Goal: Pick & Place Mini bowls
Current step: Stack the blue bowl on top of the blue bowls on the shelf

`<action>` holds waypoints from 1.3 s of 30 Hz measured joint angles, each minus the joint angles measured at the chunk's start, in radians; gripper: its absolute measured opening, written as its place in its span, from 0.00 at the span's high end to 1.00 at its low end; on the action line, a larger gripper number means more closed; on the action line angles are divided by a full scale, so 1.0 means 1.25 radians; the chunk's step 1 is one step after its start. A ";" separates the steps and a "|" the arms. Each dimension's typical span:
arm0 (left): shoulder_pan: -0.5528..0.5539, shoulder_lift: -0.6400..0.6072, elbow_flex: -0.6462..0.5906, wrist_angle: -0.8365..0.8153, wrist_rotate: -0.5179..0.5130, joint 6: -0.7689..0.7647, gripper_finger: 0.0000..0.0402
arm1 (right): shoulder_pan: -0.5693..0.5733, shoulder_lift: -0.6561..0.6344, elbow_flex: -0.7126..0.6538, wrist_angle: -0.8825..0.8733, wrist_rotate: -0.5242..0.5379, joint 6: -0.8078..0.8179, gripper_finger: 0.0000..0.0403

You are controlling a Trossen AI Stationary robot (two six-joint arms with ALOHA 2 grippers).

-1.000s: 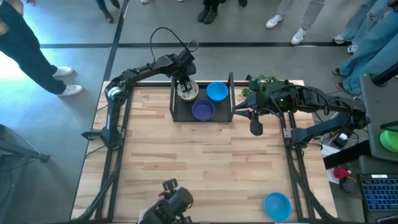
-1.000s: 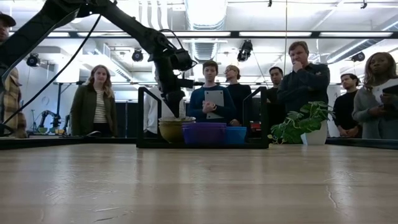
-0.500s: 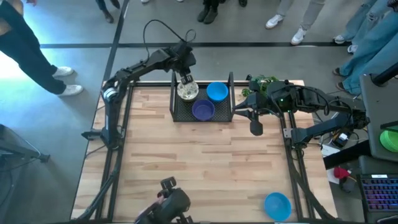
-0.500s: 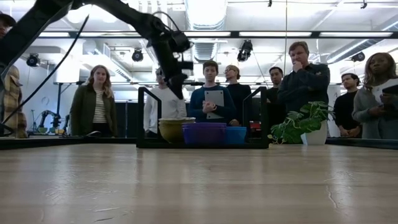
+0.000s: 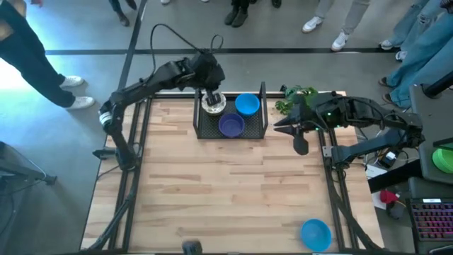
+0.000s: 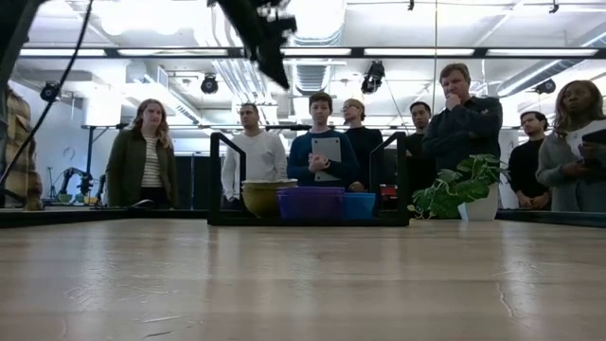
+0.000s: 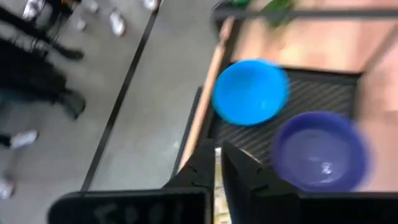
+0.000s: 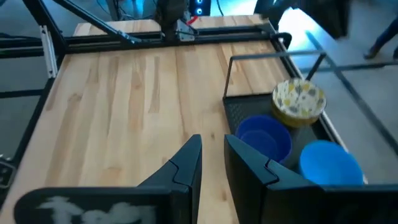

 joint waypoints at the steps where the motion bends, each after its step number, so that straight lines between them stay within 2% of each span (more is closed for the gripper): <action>1: -0.020 -0.012 0.000 -0.004 0.000 -0.007 0.96 | 0.000 -0.008 0.000 -0.014 0.000 0.009 0.84; 7: -0.147 -0.078 -0.001 -0.003 -0.005 -0.080 0.99 | 0.012 -0.034 0.000 -0.141 -0.026 0.070 0.84; 12: -0.261 -0.114 -0.001 -0.002 -0.029 -0.167 1.00 | 0.071 -0.036 0.000 -0.242 -0.057 0.098 0.84; 16: -0.359 -0.120 -0.001 -0.002 -0.141 -0.242 1.00 | 0.146 -0.037 0.000 -0.307 -0.101 0.131 0.84; 22: -0.504 -0.118 -0.001 0.000 -0.336 -0.346 1.00 | 0.277 -0.040 0.000 -0.407 -0.113 0.157 0.84; 26: -0.583 -0.116 -0.002 0.000 -0.420 -0.413 1.00 | 0.367 -0.041 0.000 -0.456 -0.116 0.153 0.84; 31: -0.649 -0.116 -0.002 0.004 -0.497 -0.444 1.00 | 0.459 -0.034 0.000 -0.461 -0.131 0.153 0.84; 35: -0.668 -0.116 -0.002 0.003 -0.498 -0.429 1.00 | 0.520 -0.008 -0.005 -0.460 -0.134 0.160 0.84; 39: -0.676 -0.116 -0.002 0.002 -0.498 -0.401 1.00 | 0.540 0.041 -0.007 -0.460 -0.134 0.169 0.84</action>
